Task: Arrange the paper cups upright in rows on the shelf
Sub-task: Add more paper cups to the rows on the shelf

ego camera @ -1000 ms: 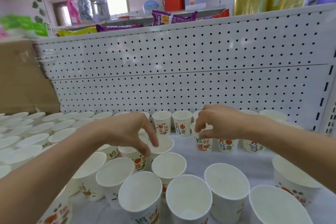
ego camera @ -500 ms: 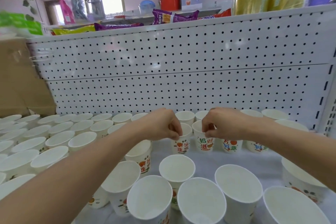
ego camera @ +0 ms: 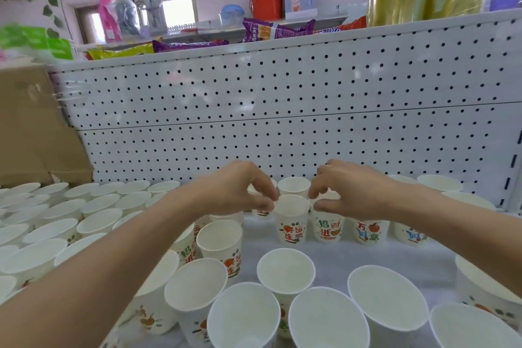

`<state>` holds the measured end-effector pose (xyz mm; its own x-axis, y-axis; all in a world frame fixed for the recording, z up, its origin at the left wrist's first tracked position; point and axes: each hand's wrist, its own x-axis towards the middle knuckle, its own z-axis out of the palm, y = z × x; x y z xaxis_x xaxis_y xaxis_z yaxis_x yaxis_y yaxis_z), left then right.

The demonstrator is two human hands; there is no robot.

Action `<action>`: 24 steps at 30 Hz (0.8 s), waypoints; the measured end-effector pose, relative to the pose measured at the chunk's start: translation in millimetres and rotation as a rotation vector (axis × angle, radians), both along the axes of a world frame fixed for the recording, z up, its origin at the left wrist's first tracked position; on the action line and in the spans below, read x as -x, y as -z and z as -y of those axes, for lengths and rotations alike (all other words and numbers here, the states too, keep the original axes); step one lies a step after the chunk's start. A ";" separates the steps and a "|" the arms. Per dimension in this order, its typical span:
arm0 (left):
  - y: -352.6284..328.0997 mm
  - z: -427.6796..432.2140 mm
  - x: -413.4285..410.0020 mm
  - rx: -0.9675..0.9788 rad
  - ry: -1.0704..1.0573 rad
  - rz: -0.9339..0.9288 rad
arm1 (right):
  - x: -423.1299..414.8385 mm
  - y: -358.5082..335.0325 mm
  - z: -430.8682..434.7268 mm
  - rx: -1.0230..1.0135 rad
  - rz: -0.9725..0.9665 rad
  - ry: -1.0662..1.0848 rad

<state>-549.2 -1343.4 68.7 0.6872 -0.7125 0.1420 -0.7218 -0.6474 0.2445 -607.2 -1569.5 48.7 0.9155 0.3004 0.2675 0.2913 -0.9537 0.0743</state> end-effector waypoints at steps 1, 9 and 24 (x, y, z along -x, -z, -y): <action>-4.5 -10.7 5.0 -0.003 -0.014 -0.004 | -0.8 -2.0 -5.2 -0.013 -0.001 -0.024; 1.7 -64.6 24.8 -0.274 -0.133 -0.109 | -11.2 0.5 -39.2 0.041 -0.086 -0.065; 14.0 -20.2 2.3 -0.233 -0.078 0.150 | -17.0 8.0 -39.3 0.008 -0.091 -0.055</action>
